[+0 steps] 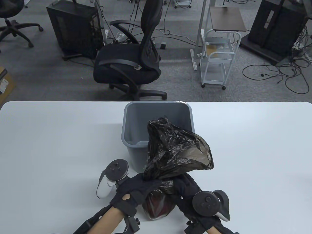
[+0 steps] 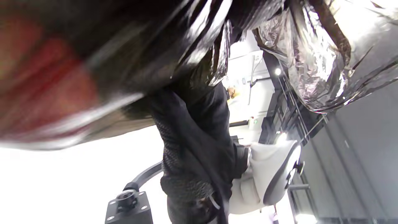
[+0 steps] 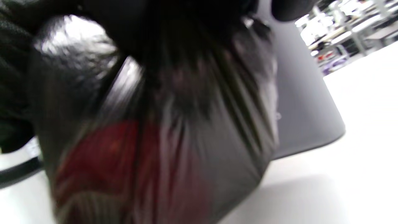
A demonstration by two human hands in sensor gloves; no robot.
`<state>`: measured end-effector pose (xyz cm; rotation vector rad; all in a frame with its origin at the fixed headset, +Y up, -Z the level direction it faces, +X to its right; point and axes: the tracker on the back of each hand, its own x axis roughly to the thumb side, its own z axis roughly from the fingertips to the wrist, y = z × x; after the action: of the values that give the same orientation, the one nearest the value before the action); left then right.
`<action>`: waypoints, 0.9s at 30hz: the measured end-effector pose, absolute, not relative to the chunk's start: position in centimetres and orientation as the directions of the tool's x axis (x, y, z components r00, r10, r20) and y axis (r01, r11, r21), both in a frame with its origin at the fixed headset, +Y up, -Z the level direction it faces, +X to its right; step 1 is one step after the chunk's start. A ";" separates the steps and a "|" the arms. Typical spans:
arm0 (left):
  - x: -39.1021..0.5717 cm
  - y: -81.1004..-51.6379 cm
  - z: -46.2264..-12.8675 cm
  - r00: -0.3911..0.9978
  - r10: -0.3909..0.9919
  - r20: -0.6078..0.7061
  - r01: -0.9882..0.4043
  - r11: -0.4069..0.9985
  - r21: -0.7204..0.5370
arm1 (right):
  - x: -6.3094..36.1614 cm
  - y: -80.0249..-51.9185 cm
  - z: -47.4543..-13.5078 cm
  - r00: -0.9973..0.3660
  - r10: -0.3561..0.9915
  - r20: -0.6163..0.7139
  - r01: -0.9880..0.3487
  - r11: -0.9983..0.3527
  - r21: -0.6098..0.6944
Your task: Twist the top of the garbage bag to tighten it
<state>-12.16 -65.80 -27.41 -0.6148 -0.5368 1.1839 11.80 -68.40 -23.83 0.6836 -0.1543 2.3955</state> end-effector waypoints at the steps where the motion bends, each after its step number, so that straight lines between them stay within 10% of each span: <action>1: -12.2 -65.5 -27.5 0.317 0.940 0.123 -0.664 0.313 -0.679 | 12.1 -68.4 -24.2 -0.647 0.550 0.529 -0.595 -0.798 0.102; 8: -11.8 -65.8 -28.5 0.172 0.963 0.208 -0.578 0.270 -0.770 | 13.9 -70.5 -27.3 -0.256 0.871 0.419 -0.727 -0.459 0.510; 16: -11.2 -66.2 -28.9 0.125 0.960 0.251 -0.548 0.277 -0.789 | 13.6 -73.5 -29.4 -0.039 0.984 0.173 -0.775 -0.139 0.617; 27: -12.3 -66.3 -28.7 0.122 0.983 0.136 -0.663 0.183 -0.726 | 14.3 -70.6 -26.4 -0.313 0.915 0.256 -0.917 -0.361 0.171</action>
<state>-12.28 -66.26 -28.73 -0.5730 -0.6921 1.3018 14.29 -70.57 -26.38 0.3662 -0.0075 1.9056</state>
